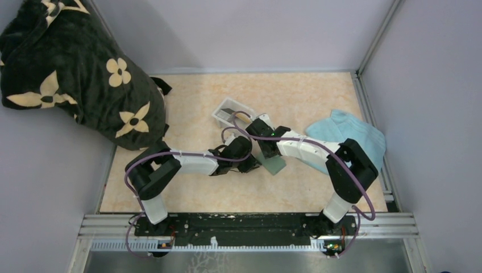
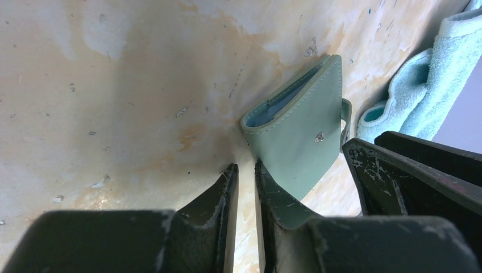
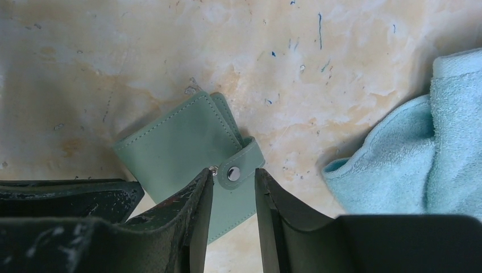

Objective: Put the credit cards into the card holder
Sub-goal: Close the card holder at the center of the board.

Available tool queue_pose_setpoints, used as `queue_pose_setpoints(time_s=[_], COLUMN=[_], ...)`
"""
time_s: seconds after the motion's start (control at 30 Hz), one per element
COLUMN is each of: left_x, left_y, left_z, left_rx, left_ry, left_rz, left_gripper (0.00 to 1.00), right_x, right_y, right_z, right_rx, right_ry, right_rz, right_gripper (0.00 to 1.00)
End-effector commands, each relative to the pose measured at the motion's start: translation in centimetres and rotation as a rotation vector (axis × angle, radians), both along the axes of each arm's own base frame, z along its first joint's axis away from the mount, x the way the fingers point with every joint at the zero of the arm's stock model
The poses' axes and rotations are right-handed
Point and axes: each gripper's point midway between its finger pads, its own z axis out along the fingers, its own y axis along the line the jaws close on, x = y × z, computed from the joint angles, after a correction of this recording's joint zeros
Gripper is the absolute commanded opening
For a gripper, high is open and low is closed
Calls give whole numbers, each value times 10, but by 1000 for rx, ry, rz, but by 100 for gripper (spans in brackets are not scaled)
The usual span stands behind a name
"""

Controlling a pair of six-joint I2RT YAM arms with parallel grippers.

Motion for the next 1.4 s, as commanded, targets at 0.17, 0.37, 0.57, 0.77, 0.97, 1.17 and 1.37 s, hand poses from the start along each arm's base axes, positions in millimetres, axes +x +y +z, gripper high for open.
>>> queue_pose_setpoints(time_s=[0.17,0.37,0.57,0.77,0.97,1.17,1.37], left_x=[-16,-19,-20,-20,-19,-16,-14], left_y=[31,34,35,37,36,34,29], left_z=[-41,-43,-45,-48,-51,-52,-53], left_rx=[125,123,121,116,105,91,80], left_ry=[82,86,91,97,102,103,100], left_rz=[23,22,20,24,24,27,20], left_gripper=[24,24,24,24,23,23,23], right_x=[6,6,8,7,6,2,-1], right_y=[0,-2,-6,-5,-2,5,12], right_z=[-10,-14,-9,-4,2,7,9], right_rx=[-23,-42,-67,-69,-60,-41,-33], right_ry=[3,10,-20,-25,-27,-23,-18], right_rz=[-11,-14,-24,-17,-14,7,18], right_gripper=[32,30,20,9,9,9,11])
